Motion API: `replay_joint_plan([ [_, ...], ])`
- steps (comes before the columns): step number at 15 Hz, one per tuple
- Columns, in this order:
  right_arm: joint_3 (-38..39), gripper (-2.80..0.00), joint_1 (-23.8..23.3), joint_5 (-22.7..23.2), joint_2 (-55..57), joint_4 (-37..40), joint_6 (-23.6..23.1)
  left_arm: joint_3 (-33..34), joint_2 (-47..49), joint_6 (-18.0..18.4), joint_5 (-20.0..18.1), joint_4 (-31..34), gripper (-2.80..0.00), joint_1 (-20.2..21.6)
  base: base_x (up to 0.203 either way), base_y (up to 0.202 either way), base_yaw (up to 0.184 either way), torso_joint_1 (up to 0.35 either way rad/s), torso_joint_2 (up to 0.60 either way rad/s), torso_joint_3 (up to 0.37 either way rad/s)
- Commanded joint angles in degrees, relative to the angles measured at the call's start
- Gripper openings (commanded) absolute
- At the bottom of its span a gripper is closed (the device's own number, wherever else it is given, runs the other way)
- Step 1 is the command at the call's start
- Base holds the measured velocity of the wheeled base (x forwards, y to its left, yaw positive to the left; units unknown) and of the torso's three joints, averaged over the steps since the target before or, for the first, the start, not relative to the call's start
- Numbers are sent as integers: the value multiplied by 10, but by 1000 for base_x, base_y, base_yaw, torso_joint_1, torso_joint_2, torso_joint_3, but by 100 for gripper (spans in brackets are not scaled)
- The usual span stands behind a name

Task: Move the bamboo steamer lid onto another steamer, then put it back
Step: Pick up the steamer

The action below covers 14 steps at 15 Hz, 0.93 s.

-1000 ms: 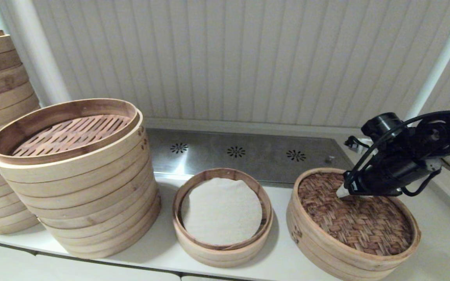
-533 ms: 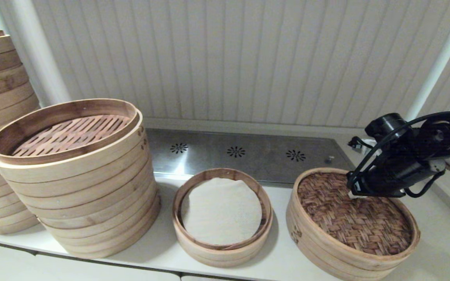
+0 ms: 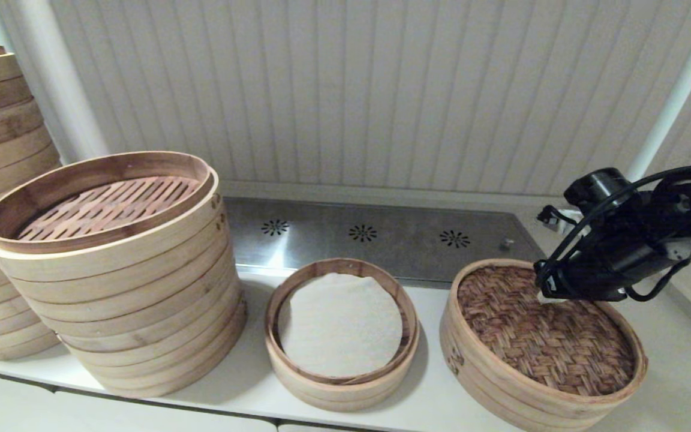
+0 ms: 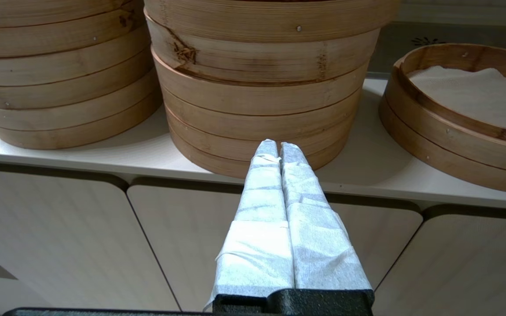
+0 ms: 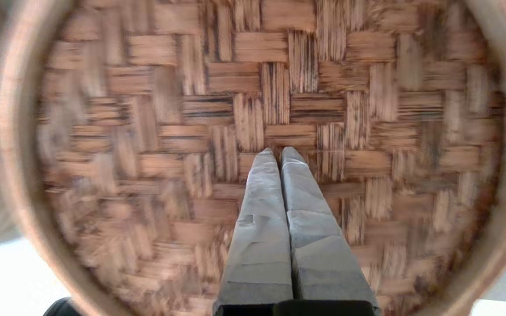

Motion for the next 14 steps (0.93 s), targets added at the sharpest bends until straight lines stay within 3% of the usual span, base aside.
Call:
replay_joint_plan([
  [1,-1,-280,0,0,-13,-2,1,0,1,0,0,0,-280,0,0,0,0,0,0,0],
  [9,12,-280,1,-1,-20,0,-1,0,1,0,0,0,-280,0,0,0,0,0,0,0],
  [10,16,0,-3,0,-20,-2,-1,0,1,0,0,0,-280,0,0,0,0,0,0,0],
  [14,24,0,-4,2,-18,-2,0,0,1,0,0,-1,-280,0,0,0,0,0,0,0],
])
